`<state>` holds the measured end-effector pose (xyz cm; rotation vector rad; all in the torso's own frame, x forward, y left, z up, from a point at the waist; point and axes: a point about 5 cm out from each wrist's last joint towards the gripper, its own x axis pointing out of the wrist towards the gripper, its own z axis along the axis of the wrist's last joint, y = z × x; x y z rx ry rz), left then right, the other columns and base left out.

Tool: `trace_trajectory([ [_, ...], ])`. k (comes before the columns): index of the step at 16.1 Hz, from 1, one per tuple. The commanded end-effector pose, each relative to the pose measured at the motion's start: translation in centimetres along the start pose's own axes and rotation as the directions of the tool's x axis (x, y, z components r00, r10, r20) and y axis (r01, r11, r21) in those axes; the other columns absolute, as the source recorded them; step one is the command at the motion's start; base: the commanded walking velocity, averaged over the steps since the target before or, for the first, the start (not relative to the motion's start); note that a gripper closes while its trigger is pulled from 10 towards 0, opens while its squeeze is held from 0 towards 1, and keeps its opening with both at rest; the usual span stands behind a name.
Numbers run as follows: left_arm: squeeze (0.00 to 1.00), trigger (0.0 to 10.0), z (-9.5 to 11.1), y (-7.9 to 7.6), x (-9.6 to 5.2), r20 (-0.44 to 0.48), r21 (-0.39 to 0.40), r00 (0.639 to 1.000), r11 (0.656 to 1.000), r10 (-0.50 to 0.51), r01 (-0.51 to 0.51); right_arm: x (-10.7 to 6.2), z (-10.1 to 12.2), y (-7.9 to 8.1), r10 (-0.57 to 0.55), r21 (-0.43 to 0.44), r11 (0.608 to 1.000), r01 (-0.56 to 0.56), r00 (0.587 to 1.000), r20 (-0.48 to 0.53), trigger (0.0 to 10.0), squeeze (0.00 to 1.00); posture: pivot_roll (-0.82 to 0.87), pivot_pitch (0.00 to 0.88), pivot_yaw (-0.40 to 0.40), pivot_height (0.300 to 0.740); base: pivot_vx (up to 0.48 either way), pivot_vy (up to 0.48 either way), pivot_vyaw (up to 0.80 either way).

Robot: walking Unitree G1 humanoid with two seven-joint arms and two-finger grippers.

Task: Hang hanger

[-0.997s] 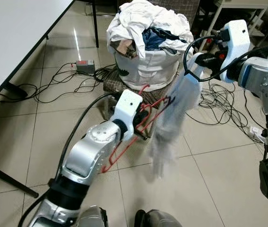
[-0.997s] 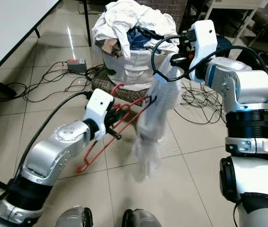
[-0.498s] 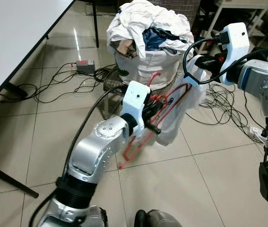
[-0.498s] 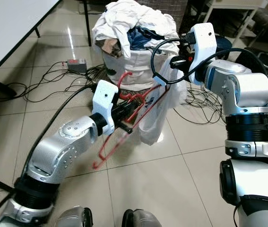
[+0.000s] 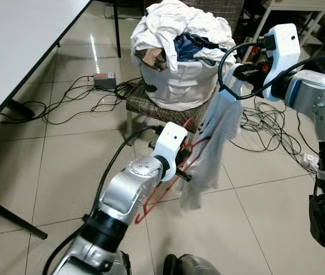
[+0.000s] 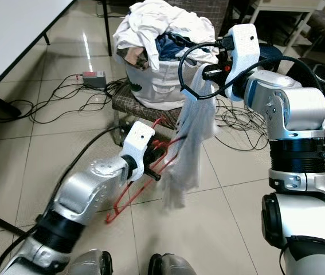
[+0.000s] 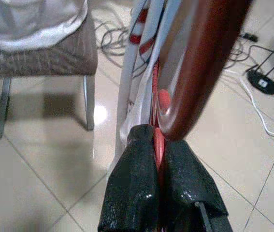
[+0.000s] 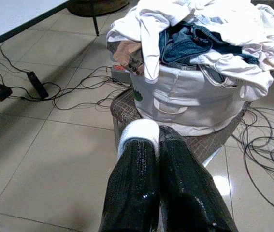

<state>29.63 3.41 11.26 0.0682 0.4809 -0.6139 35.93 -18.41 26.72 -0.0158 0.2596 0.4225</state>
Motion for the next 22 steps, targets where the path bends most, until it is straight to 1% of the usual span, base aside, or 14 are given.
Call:
trace_trajectory([
  [1, 0.0, 10.0, -0.2, 0.2, 0.3, -0.025, -0.013, 0.999, 1.0, 0.021, -0.021, -0.6, 0.5, 0.0, 0.004, 0.011, 1.0, -0.004, 0.999, 0.034, 10.0, 0.0, -0.18, 0.063, -0.099, 0.74, 0.0, 0.0, 0.0],
  [5, 0.0, 10.0, -1.0, 0.8, 0.7, -0.089, 0.03, 0.994, 0.998, 0.06, -0.057, -0.7, -0.1, 0.6, 0.012, 0.019, 1.0, -0.012, 1.0, 0.025, 10.0, 0.0, -0.18, 0.063, -0.092, 0.74, 0.0, 0.0, 0.0],
  [7, 0.0, 10.0, -1.3, 1.2, 0.8, -0.114, 0.084, 0.989, 0.993, 0.096, -0.087, -0.8, -0.4, 1.1, 0.012, 0.017, 1.0, -0.013, 1.0, 0.023, 10.0, 0.0, -0.18, 0.066, -0.089, 0.74, 0.0, 0.0, 0.0],
  [9, 0.0, 10.0, -1.4, 1.8, 0.9, -0.118, 0.08, 0.984, 0.989, 0.132, -0.123, -1.0, -0.4, 1.0, -0.026, -0.002, 1.0, 0.026, 0.999, 0.038, 10.0, 0.0, -0.18, 0.066, -0.09, 0.74, 0.0, 0.0, 0.0],
  [10, 0.0, 10.0, -0.8, 5.0, 0.4, -0.05, -0.002, 0.935, 0.936, 0.352, -0.353, -1.5, -0.3, 0.9, -0.085, -0.004, 0.996, 0.086, 0.992, 0.088, 10.0, 0.0, -0.17, 0.069, -0.09, 0.74, 0.0, 0.0, 0.0],
  [12, 0.0, 10.0, -0.1, 7.9, -0.5, -0.002, -0.095, 0.864, 0.86, 0.504, -0.501, -1.9, -0.9, 1.3, -0.1, 0.003, 0.995, 0.1, 0.99, 0.095, 10.0, 0.0, -0.17, 0.069, -0.085, 0.74, 0.0, 0.0, 0.0],
  [13, 0.0, 10.0, 0.2, 8.9, -0.9, 0.007, -0.13, 0.841, 0.834, 0.542, -0.536, -2.1, -1.1, 1.5, -0.109, 0.01, 0.994, 0.108, 0.989, 0.099, 10.0, 0.0, -0.17, 0.069, -0.082, 0.74, 0.0, 0.0, 0.0],
  [15, 0.0, 10.0, 0.3, 11.0, -1.5, 0.004, -0.216, 0.775, 0.758, 0.631, -0.616, -2.3, -1.5, 2.1, -0.127, 0.056, 0.991, 0.121, 0.985, 0.119, 10.0, 0.0, -0.17, 0.068, -0.074, 0.74, 0.0, 0.0, 0.0],
  [16, 0.0, 10.0, 0.4, 11.7, -1.6, -0.002, -0.281, 0.744, 0.714, 0.668, -0.641, -2.4, -1.8, 2.5, -0.131, 0.07, 0.99, 0.123, 0.984, 0.124, 10.0, 0.0, -0.17, 0.069, -0.07, 0.74, 0.0, 0.0, 0.0],
  [17, 0.0, 10.0, 0.6, 11.9, -1.6, 0.002, -0.294, 0.733, 0.701, 0.681, -0.65, -2.4, -1.9, 2.7, -0.131, 0.076, 0.99, 0.122, 0.983, 0.127, 10.0, 0.0, -0.17, 0.069, -0.07, 0.74, 0.0, 0.0, 0.0],
  [18, 0.0, 10.0, 1.3, 12.3, -1.7, 0.021, -0.358, 0.711, 0.669, 0.703, -0.652, -2.5, -2.3, 3.2, -0.128, 0.081, 0.99, 0.118, 0.983, 0.132, 10.0, 0.0, -0.17, 0.069, -0.07, 0.74, 0.0, 0.0, 0.0],
  [19, 0.0, 10.0, 2.2, 12.5, -1.6, 0.041, -0.38, 0.712, 0.67, 0.701, -0.638, -2.5, -2.8, 3.6, -0.129, 0.083, 0.989, 0.119, 0.983, 0.133, 10.0, 0.0, -0.17, 0.069, -0.07, 0.74, 0.0, 0.0, 0.0],
  [21, 0.0, 10.0, 5.7, 13.4, -1.8, 0.122, -0.489, 0.714, 0.668, 0.69, -0.562, -2.5, -5.6, 5.0, -0.123, 0.01, 0.992, 0.122, 0.981, 0.148, 10.0, 0.0, -0.17, 0.07, -0.059, 0.74, 0.0, 0.0, 0.0],
  [22, 0.0, 10.0, 6.5, 13.8, -2.1, 0.132, -0.51, 0.705, 0.658, 0.696, -0.555, -2.5, -6.4, 5.3, -0.122, 0.009, 0.993, 0.122, 0.982, 0.146, 10.0, 0.0, -0.17, 0.071, -0.055, 0.74, 0.0, 0.0, 0.0],
])
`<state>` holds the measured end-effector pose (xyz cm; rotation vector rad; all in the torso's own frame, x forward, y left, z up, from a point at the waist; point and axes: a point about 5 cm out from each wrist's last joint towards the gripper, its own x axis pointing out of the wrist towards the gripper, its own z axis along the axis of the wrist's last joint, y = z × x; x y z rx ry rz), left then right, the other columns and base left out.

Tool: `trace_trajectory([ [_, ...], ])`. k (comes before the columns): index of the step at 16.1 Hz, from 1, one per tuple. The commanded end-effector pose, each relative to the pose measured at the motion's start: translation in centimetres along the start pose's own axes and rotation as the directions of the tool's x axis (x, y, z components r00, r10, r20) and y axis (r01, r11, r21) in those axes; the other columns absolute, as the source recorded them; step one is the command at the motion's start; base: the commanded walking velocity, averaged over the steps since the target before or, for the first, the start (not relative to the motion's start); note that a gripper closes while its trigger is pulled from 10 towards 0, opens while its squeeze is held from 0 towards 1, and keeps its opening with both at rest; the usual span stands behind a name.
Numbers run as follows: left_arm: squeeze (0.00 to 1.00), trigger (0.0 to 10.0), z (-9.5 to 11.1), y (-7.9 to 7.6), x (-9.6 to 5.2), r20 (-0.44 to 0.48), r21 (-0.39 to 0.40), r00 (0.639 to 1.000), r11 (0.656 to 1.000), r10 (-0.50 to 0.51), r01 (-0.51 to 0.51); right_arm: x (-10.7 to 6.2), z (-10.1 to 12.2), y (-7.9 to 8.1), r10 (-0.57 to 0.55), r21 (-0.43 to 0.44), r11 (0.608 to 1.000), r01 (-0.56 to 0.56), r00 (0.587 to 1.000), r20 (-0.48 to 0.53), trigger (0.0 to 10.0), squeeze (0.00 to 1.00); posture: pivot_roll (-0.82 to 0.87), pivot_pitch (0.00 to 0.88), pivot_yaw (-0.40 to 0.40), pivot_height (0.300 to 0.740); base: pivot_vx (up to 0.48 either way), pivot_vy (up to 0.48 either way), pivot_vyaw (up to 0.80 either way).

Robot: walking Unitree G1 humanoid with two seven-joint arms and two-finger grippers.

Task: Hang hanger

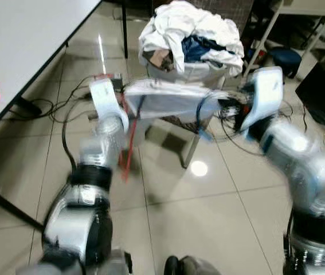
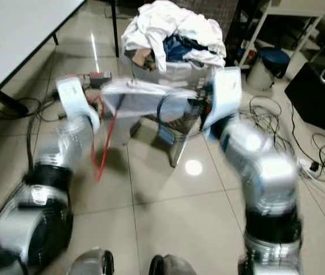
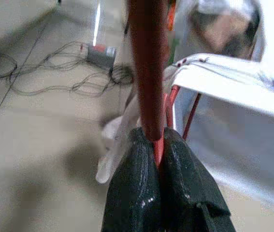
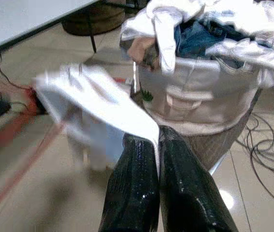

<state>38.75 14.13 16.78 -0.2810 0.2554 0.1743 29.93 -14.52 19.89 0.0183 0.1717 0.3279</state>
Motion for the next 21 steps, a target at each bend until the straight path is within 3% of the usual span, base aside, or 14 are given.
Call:
trace_trajectory([
  [1, 0.0, 10.0, 1.5, 0.4, 0.3, 0.045, -0.046, 0.999, 0.999, 0.026, -0.024, -0.4, 0.2, -0.2, -0.034, -0.04, 0.999, 0.036, 0.998, 0.054, 10.0, 0.0, -0.17, 0.071, -0.051, 0.74, 0.0, 0.0, 0.0],
  [4, 0.0, 10.0, 5.1, 0.4, 0.5, 0.109, -0.14, 0.994, 0.99, -0.007, 0.022, -0.7, -2.3, -0.5, -0.117, -0.01, 0.993, 0.118, 0.99, 0.073, 10.0, 0.0, -0.16, 0.074, -0.035, 0.74, 0.0, 0.0, 0.0],
  [6, 0.0, 10.0, 6.5, 0.1, 0.3, 0.113, -0.307, 0.993, 0.95, -0.028, 0.061, -0.7, -3.0, -0.2, -0.158, 0.03, 0.987, 0.156, 0.979, 0.127, 10.0, 0.0, -0.15, 0.082, -0.022, 0.74, 0.0, 0.0, 0.0],
  [9, 0.0, 10.0, 7.7, -1.5, -0.7, 0.175, -0.577, 0.981, 0.8, -0.079, 0.167, -0.5, -3.2, 0.8, -0.177, 0.046, 0.984, 0.172, 0.967, 0.183, 10.0, 0.0, -0.14, 0.087, -0.014, 0.74, 0.0, 0.0, 0.0],
  [10, 0.0, 10.0, 8.4, -3.8, -1.8, 0.254, -0.565, 0.929, 0.738, -0.269, 0.368, -0.4, -3.0, 0.9, -0.185, -0.015, 0.981, 0.191, 0.963, 0.198, 10.0, 0.0, -0.14, 0.085, -0.008, 0.74, 0.0, 0.0, 0.0],
  [11, 0.0, 10.0, 8.4, -5.7, -2.7, 0.268, -0.407, 0.863, 0.762, -0.428, 0.504, -0.3, -2.5, 0.9, -0.185, -0.063, 0.977, 0.204, 0.957, 0.223, 10.0, 0.0, -0.14, 0.083, -0.004, 0.74, 0.0, 0.0, 0.0],
  [12, 0.0, 10.0, 7.3, -7.0, -3.6, 0.187, -0.073, 0.811, 0.816, -0.554, 0.574, -0.3, -0.8, 0.5, -0.195, -0.1, 0.968, 0.231, 0.938, 0.286, 10.0, 0.0, -0.14, 0.08, 0.002, 0.74, 0.0, 0.0, 0.0],
  [13, 0.0, 10.0, 6.7, -7.3, -3.8, 0.151, 0.045, 0.797, 0.81, -0.584, 0.585, -0.3, -0.2, 0.5, -0.188, -0.108, 0.967, 0.231, 0.933, 0.308, 10.0, 0.0, -0.14, 0.077, 0.007, 0.74, 0.0, 0.0, 0.0],
  [14, 0.0, 10.0, 5.2, -7.1, -4.2, 0.051, 0.397, 0.782, 0.731, -0.621, 0.555, -0.4, 2.5, 0.0, -0.158, -0.151, 0.961, 0.231, 0.91, 0.384, 10.0, 0.0, -0.15, 0.075, 0.013, 0.74, 0.0, 0.0, 0.0],
  [15, 0.0, 10.0, 3.1, -4.9, -4.0, -0.096, 0.642, 0.811, 0.587, -0.577, 0.494, -0.7, 6.3, -1.5, -0.153, -0.196, 0.942, 0.271, 0.87, 0.468, 10.0, 0.0, -0.14, 0.074, 0.015, 0.74, 0.0, 0.0, 0.0],
  [16, 0.0, 10.0, 2.8, -4.4, -4.0, -0.124, 0.658, 0.812, 0.565, -0.57, 0.498, -0.8, 6.8, -1.9, -0.162, -0.204, 0.936, 0.287, 0.865, 0.475, 10.0, 0.0, -0.14, 0.071, 0.015, 0.74, 0.0, 0.0, 0.0],
  [18, 0.0, 10.0, 1.1, -0.7, -3.9, -0.315, 0.747, 0.821, 0.409, -0.476, 0.524, -0.9, 9.7, -4.5, -0.234, -0.217, 0.903, 0.371, 0.847, 0.478, 10.0, 0.0, -0.13, 0.072, 0.013, 0.74, 0.0, 0.0, 0.0],
  [19, 0.0, 10.0, 0.6, 1.1, -4.1, -0.383, 0.746, 0.819, 0.38, -0.427, 0.547, -1.0, 11.2, -5.3, -0.219, -0.245, 0.897, 0.368, 0.851, 0.477, 10.0, 0.0, -0.13, 0.073, 0.008, 0.74, 0.0, 0.0, 0.0],
  [21, 0.0, 10.0, 0.5, 2.2, -4.3, -0.406, 0.756, 0.825, 0.362, -0.394, 0.545, -0.8, 11.8, -5.8, -0.181, -0.3, 0.89, 0.344, 0.869, 0.461, 10.0, 0.0, -0.12, 0.072, 0.002, 0.74, 0.0, 0.0, 0.0],
])
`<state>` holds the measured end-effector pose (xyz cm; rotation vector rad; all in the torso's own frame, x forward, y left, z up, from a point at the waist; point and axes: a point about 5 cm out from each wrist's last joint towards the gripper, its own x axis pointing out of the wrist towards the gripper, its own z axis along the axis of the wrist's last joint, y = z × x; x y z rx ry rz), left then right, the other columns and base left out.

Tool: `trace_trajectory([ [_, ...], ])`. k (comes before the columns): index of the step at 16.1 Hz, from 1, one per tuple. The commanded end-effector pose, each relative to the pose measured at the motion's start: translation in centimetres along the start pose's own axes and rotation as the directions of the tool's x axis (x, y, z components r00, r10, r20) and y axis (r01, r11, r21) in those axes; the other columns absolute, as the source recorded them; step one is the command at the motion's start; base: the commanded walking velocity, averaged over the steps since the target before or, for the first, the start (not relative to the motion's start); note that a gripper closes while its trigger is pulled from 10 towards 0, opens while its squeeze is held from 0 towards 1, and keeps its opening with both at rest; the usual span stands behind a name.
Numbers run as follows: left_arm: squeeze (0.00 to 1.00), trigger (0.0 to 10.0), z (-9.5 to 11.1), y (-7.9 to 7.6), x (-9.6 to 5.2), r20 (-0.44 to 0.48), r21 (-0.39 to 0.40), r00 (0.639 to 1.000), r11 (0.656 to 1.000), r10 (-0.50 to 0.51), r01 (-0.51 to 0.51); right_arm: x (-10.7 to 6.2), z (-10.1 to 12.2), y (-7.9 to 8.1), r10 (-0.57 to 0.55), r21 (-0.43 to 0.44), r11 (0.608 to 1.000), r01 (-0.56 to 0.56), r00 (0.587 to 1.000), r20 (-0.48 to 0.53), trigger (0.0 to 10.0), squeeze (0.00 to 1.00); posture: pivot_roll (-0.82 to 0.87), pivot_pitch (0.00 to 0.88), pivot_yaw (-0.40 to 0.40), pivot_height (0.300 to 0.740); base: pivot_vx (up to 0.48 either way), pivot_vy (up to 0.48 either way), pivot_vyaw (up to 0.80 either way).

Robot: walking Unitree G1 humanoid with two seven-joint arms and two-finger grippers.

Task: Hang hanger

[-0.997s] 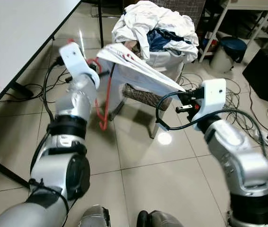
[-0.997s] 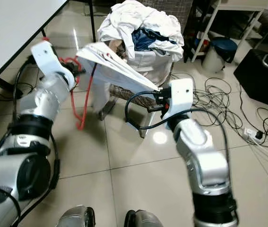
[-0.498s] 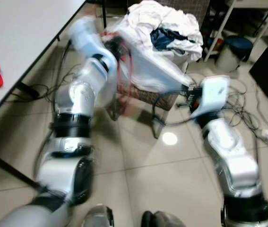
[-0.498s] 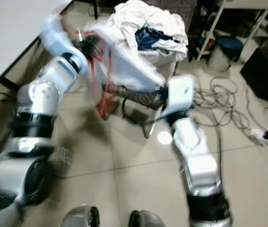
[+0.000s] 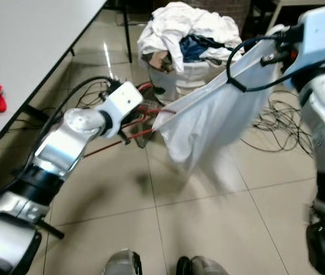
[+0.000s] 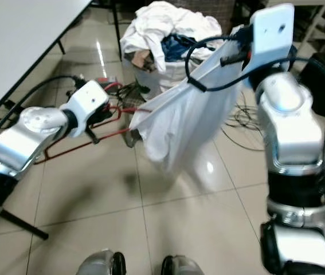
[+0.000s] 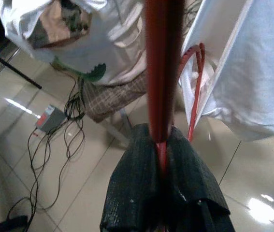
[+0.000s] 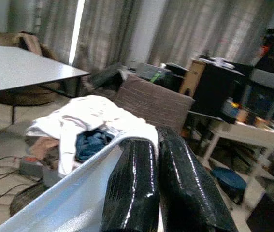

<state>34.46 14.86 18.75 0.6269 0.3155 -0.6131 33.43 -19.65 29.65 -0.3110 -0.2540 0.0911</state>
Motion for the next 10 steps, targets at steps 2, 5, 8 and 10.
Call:
trace_trajectory([
  [2, 0.0, 10.0, -1.7, 0.6, -0.6, -0.068, -0.038, 0.996, 0.998, 0.053, -0.055, 0.2, -0.1, -1.1, 0.032, -0.062, 0.998, -0.032, 0.999, -0.011, 10.0, 0.0, -0.12, 0.075, -0.008, 0.74, 0.0, 0.0, 0.0],
  [5, 0.0, 10.0, -1.9, 1.1, -0.9, -0.054, -0.204, 0.99, 0.969, 0.13, -0.138, -0.1, -0.8, -0.5, 0.065, -0.034, 0.997, -0.067, 0.996, -0.052, 10.0, 0.0, -0.11, 0.079, -0.011, 0.74, 0.0, 0.0, 0.0],
  [8, 0.0, 10.0, -1.5, 1.6, -0.2, -0.021, -0.43, 0.961, 0.865, 0.276, -0.258, -1.0, -1.8, 1.1, 0.121, 0.031, 0.992, -0.119, 0.989, -0.088, 10.0, 0.0, -0.12, 0.085, -0.01, 0.74, 0.0, 0.0, 0.0],
  [10, 0.0, 10.0, -0.3, 0.3, 0.9, 0.028, -0.54, 0.969, 0.82, 0.246, -0.193, -1.7, -2.5, 2.7, 0.15, 0.064, 0.988, -0.144, 0.983, -0.103, 10.0, 0.0, -0.13, 0.08, 0.002, 0.74, 0.0, 0.0, 0.0],
])
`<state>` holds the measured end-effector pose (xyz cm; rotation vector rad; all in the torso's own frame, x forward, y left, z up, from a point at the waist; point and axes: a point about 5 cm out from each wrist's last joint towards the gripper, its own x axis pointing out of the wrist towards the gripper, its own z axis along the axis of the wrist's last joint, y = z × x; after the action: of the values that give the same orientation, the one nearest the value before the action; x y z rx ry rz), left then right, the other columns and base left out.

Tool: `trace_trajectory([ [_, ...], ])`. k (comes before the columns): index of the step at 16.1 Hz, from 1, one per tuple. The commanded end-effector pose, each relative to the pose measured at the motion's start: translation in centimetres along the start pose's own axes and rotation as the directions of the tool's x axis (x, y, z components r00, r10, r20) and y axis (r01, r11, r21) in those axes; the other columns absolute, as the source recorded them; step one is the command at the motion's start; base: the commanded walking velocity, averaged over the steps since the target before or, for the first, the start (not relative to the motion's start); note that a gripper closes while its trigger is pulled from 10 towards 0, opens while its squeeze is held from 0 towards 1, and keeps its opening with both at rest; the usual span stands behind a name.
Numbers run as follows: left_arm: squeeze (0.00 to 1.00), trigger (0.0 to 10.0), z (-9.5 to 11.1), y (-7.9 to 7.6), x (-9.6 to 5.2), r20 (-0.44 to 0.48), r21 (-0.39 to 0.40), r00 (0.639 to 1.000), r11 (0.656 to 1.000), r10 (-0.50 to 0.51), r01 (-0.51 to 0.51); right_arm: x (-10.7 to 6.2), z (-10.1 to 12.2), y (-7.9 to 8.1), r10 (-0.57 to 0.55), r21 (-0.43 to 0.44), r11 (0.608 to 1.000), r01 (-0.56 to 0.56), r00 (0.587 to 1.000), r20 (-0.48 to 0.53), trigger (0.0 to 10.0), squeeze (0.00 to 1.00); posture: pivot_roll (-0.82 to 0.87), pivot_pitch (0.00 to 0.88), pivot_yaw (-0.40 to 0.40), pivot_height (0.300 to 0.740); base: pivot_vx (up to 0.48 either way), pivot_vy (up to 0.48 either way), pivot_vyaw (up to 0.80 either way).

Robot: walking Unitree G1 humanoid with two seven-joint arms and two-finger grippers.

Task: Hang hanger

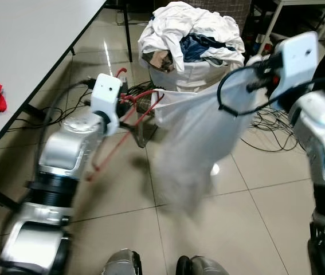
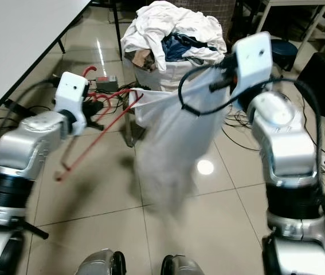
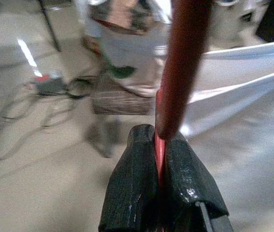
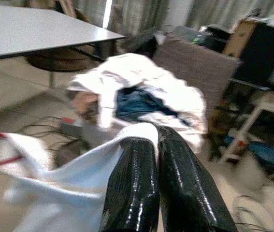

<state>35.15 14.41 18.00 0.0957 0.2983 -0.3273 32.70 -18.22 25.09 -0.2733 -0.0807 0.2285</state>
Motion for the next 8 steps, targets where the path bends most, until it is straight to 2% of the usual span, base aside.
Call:
trace_trajectory([
  [1, 0.0, 10.0, 0.3, -0.1, 0.0, -0.003, -0.003, 1.0, 1.0, -0.005, 0.005, -0.3, 0.9, 0.2, -0.002, -0.009, 1.0, 0.002, 0.999, 0.035, 10.0, 0.0, -0.13, 0.082, 0.004, 0.74, 0.0, 0.0, 0.0],
  [2, 0.0, 10.0, 0.5, -0.6, 0.0, 0.006, 0.043, 1.0, 0.999, -0.027, 0.027, -0.2, 0.7, 0.2, -0.009, -0.013, 1.0, 0.009, 1.0, 0.028, 10.0, 0.0, -0.13, 0.083, 0.008, 0.74, 0.0, 0.0, 0.0],
  [3, 0.0, 10.0, 0.9, -0.4, 0.1, 0.037, 0.095, 0.999, 0.995, -0.004, 0.001, -0.1, 0.7, -0.2, -0.028, -0.013, 1.0, 0.028, 0.999, 0.025, 10.0, 0.0, -0.13, 0.087, 0.009, 0.74, 0.0, 0.0, 0.0],
  [5, 0.0, 10.0, 1.7, 0.8, -0.2, 0.117, 0.081, 0.992, 0.995, 0.05, -0.06, 0.0, 0.9, -1.6, -0.064, -0.023, 0.998, 0.064, 0.998, 0.026, 10.0, 0.0, -0.13, 0.087, 0.003, 0.74, 0.0, 0.0, 0.0],
  [6, 0.0, 10.0, 1.9, 1.6, -0.5, 0.132, 0.032, 0.987, 0.995, 0.089, -0.094, -0.1, 0.8, -2.2, -0.078, -0.026, 0.997, 0.079, 0.997, 0.017, 10.0, 0.0, -0.13, 0.086, 0.0, 0.74, 0.0, 0.0, 0.0],
  [8, 0.0, 10.0, 2.2, 2.8, -0.7, 0.135, -0.103, 0.974, 0.98, 0.184, -0.171, -0.2, 1.0, -2.3, -0.083, -0.031, 0.996, 0.083, 0.996, 0.022, 10.0, 0.0, -0.12, 0.085, -0.008, 0.74, 0.0, 0.0, 0.0],
])
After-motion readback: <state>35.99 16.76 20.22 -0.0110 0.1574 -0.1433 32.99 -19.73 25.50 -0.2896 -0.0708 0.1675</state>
